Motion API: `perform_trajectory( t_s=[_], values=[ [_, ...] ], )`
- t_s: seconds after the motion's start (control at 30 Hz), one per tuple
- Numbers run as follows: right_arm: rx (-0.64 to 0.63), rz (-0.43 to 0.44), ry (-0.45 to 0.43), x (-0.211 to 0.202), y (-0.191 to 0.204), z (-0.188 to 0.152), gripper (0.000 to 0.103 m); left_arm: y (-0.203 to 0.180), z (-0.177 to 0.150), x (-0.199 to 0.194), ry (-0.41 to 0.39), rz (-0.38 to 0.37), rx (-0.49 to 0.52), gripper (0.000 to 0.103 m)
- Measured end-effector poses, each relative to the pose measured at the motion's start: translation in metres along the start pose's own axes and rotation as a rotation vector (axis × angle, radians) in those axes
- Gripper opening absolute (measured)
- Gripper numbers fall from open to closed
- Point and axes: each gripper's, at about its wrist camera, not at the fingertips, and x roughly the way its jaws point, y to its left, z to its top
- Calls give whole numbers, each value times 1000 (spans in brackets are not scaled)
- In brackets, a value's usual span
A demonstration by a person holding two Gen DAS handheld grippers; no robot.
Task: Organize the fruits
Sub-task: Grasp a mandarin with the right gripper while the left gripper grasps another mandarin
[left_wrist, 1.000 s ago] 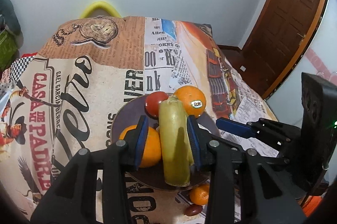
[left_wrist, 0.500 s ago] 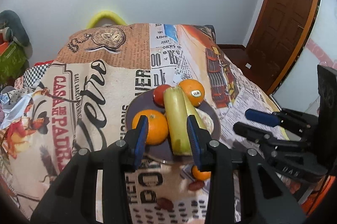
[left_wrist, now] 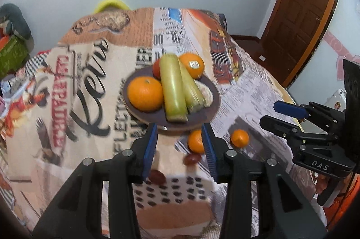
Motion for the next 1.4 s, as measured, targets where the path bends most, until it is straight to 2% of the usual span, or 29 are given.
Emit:
perform_trajectory(
  t_s=[0.37, 0.63, 0.83, 0.87, 0.93, 1.17, 1.4],
  values=[
    [2, 12, 88, 26, -6, -32, 46, -23, -22, 49, 122, -44, -9, 41],
    [45, 42, 129, 50, -14, -40, 46, -28, -25, 80, 167, -40, -6, 41],
    [59, 77, 150, 64, -14, -43, 45, -25, -22, 88, 147, -55, -32, 41],
    [56, 72, 141, 64, -13, -43, 43, -24, -22, 88, 146, -56, -33, 41],
    [52, 76, 140, 64, -13, -43, 32, -23, -22, 88, 138, -52, -34, 39],
    [42, 69, 126, 59, -11, -43, 32, -21, -22, 85, 134, -62, -47, 35],
    [26, 63, 84, 43, -6, -33, 32, -14, -21, 57, 82, -62, -50, 35]
  ],
)
